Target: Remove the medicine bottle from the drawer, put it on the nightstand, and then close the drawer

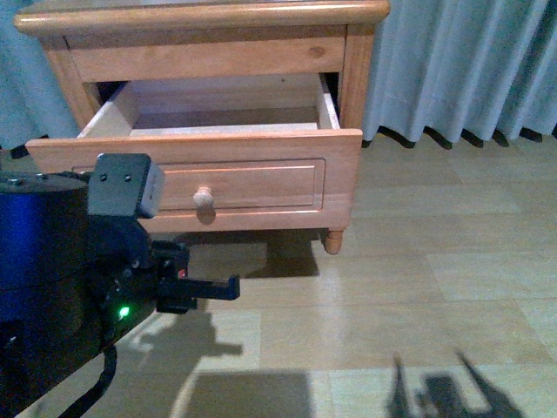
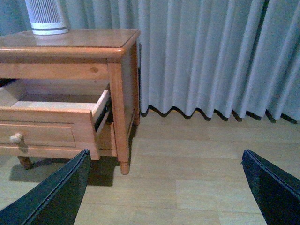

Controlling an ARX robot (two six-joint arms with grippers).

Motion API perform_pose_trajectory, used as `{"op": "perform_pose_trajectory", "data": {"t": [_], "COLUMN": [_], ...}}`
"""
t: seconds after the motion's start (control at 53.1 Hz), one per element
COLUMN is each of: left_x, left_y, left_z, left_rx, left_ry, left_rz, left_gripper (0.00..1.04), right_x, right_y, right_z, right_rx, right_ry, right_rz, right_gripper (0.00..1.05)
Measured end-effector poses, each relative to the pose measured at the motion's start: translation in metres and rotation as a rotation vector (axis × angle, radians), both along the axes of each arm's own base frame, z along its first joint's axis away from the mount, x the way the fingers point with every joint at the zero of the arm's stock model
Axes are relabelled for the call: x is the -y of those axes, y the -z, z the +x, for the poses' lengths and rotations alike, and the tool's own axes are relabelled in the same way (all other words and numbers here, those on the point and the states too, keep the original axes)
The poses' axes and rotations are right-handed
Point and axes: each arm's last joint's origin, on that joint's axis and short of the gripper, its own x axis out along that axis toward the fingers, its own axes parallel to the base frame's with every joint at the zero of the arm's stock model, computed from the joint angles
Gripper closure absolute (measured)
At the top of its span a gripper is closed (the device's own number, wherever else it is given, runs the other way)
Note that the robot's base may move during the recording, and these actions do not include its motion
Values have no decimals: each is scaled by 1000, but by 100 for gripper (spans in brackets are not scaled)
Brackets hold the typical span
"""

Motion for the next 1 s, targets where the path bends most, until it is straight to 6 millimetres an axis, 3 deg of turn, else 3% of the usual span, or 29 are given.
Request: {"op": "perform_pose_trajectory", "data": {"t": [0.169, 0.32, 0.452, 0.678, 0.885, 0.997], "left_x": [-19, -53, -75, -95, -101, -105], "left_y": [-35, -106, -148, -186, -198, -198], "left_z": [-21, -42, -68, -127, -181, -190], "left_rx": [-14, 65, 135, 174, 184, 223], "left_ry": [-8, -19, -14, 42, 96, 87], "left_rz": [-64, -150, -186, -237, -318, -318], "left_gripper": [101, 101, 101, 64, 27, 6], "right_x": [0, 0, 0, 0, 0, 0], "right_y": [0, 0, 0, 0, 0, 0], "right_z": [0, 0, 0, 0, 0, 0], "right_rx": [0, 0, 0, 0, 0, 0], "right_ry": [0, 0, 0, 0, 0, 0], "right_rz": [0, 0, 0, 0, 0, 0], "right_gripper": [7, 7, 7, 7, 7, 7]}}
